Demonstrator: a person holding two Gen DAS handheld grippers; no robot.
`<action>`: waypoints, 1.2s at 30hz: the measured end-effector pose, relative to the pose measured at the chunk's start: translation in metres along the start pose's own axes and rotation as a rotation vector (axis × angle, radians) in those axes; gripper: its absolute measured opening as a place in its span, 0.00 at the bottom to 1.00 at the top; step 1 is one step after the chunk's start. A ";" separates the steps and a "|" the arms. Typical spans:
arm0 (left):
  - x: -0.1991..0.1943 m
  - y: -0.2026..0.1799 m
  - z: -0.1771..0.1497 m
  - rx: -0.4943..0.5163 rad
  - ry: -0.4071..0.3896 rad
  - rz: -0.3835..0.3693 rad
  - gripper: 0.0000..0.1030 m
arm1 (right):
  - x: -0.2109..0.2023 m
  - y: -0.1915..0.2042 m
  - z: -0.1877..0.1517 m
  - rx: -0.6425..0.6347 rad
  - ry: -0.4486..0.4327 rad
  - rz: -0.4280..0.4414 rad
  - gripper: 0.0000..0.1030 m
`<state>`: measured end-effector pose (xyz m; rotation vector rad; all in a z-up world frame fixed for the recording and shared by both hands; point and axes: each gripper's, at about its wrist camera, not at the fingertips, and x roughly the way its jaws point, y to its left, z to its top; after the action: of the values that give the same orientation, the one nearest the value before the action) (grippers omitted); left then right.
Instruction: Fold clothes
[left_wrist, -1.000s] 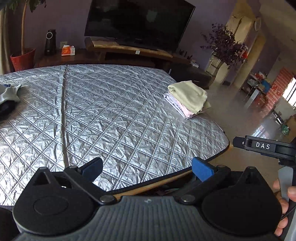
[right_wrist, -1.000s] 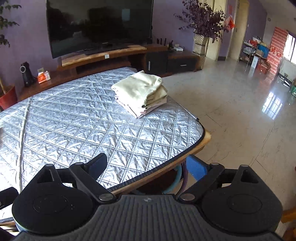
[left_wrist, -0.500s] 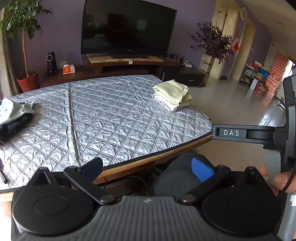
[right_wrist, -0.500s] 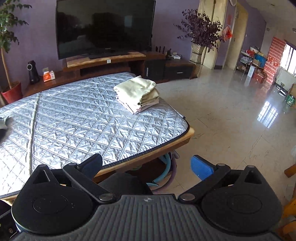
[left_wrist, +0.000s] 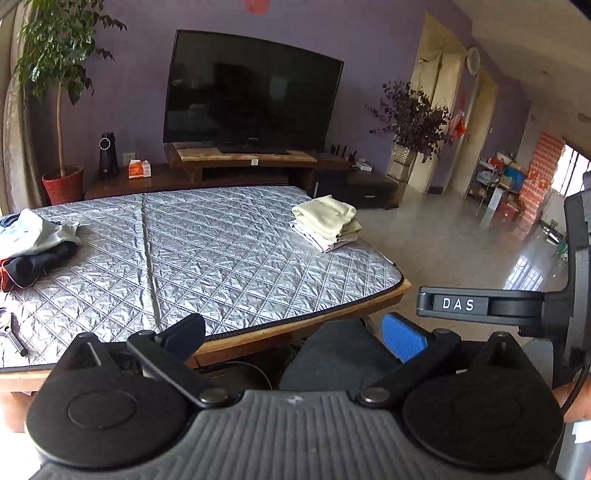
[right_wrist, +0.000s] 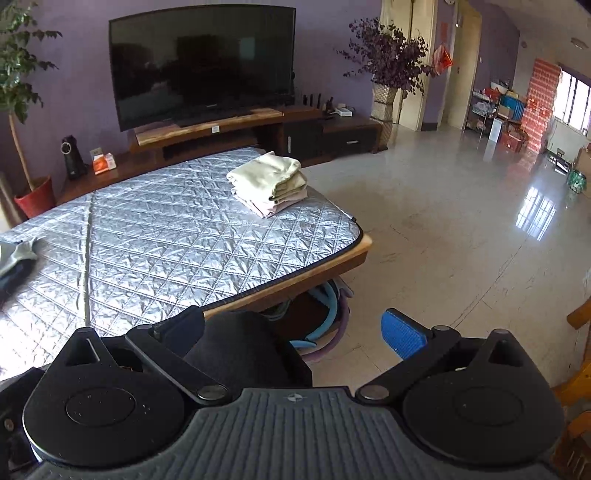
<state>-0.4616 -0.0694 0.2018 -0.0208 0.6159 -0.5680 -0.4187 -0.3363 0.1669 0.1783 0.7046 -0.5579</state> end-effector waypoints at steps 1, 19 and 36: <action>-0.003 -0.002 0.000 0.000 -0.005 -0.004 0.99 | -0.006 0.001 -0.002 -0.014 -0.013 0.000 1.00; -0.007 -0.029 -0.006 0.055 0.001 -0.021 0.99 | -0.036 -0.007 -0.014 -0.045 -0.111 -0.007 0.99; -0.002 -0.031 -0.006 0.094 0.007 0.000 0.99 | -0.031 -0.006 -0.013 -0.049 -0.103 -0.016 0.99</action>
<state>-0.4818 -0.0938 0.2037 0.0698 0.5960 -0.5962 -0.4484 -0.3240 0.1774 0.0973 0.6196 -0.5606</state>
